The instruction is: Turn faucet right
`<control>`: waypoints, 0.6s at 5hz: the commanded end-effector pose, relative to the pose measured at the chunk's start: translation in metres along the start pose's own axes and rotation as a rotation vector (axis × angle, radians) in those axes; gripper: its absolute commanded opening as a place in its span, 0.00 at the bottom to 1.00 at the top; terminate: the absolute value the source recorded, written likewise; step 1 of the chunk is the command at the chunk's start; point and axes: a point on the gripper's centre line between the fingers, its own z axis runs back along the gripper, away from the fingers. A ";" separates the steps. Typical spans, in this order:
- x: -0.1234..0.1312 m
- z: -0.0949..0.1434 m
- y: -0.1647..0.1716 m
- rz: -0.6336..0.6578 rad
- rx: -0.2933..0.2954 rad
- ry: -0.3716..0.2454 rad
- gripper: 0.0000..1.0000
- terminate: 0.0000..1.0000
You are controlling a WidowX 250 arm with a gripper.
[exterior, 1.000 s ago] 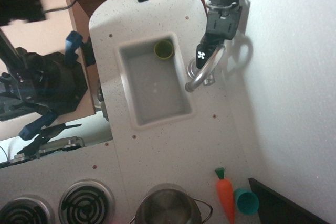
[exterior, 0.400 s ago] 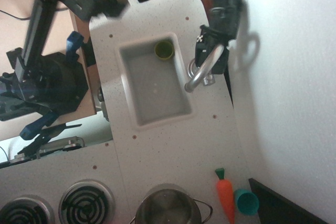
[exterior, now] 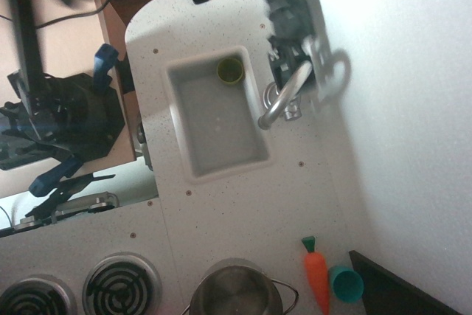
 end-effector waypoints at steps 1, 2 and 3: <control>-0.029 0.014 -0.062 0.565 0.418 -0.188 1.00 0.00; -0.027 0.022 -0.092 0.589 0.727 -0.292 1.00 0.00; -0.015 0.016 -0.095 0.549 0.898 -0.214 1.00 0.00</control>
